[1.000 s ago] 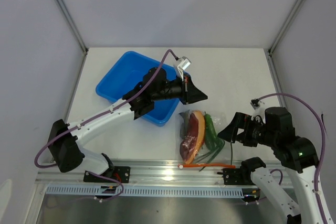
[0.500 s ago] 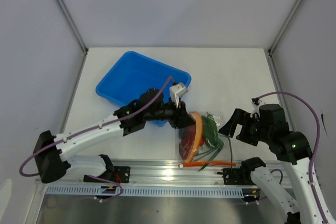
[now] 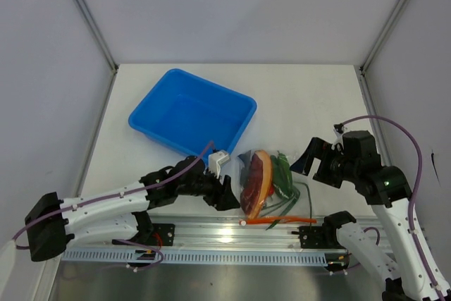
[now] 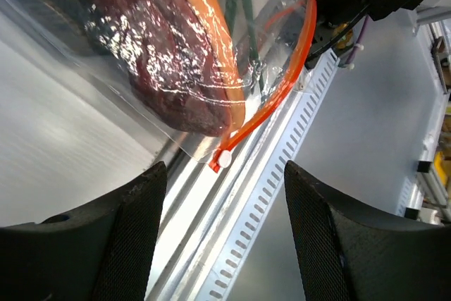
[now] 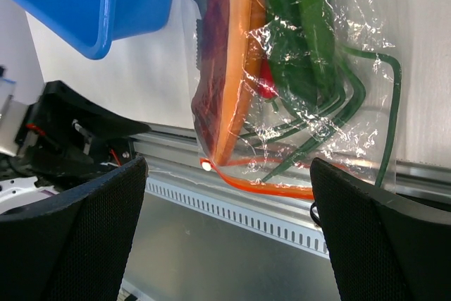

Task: Place the food in the zip-top bag and seal the zipper
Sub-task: Pick up the zipper food storage bag at the center of the board.

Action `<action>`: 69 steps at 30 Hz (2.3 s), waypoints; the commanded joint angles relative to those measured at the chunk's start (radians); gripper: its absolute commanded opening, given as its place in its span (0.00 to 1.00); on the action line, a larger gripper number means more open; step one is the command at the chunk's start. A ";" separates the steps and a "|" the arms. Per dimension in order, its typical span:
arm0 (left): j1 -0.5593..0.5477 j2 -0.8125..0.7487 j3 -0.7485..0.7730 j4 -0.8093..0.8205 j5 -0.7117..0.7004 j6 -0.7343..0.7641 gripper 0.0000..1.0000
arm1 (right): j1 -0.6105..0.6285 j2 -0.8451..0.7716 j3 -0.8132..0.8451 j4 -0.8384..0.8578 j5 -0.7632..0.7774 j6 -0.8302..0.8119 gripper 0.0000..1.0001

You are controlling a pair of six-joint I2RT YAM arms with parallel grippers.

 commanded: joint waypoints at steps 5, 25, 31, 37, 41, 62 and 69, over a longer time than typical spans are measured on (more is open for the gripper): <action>-0.002 0.141 -0.096 0.294 0.137 -0.192 0.66 | -0.002 -0.024 0.027 0.013 0.012 -0.007 0.99; 0.002 0.511 -0.142 0.703 0.316 -0.334 0.43 | -0.003 -0.074 0.042 -0.048 0.049 -0.027 0.99; 0.000 0.556 -0.157 0.737 0.333 -0.345 0.41 | -0.003 -0.077 0.037 -0.039 0.043 -0.024 0.99; 0.002 0.543 -0.195 0.738 0.316 -0.354 0.46 | -0.003 -0.077 0.033 -0.036 0.044 -0.023 0.99; 0.000 0.548 -0.211 0.758 0.325 -0.362 0.51 | -0.003 -0.083 0.022 -0.030 0.037 -0.017 0.99; 0.002 0.738 -0.096 0.997 0.491 -0.422 0.35 | -0.003 -0.067 0.011 -0.015 0.049 -0.032 0.99; 0.035 0.770 -0.148 1.268 0.560 -0.535 0.01 | -0.003 -0.075 -0.013 -0.011 0.061 -0.053 0.99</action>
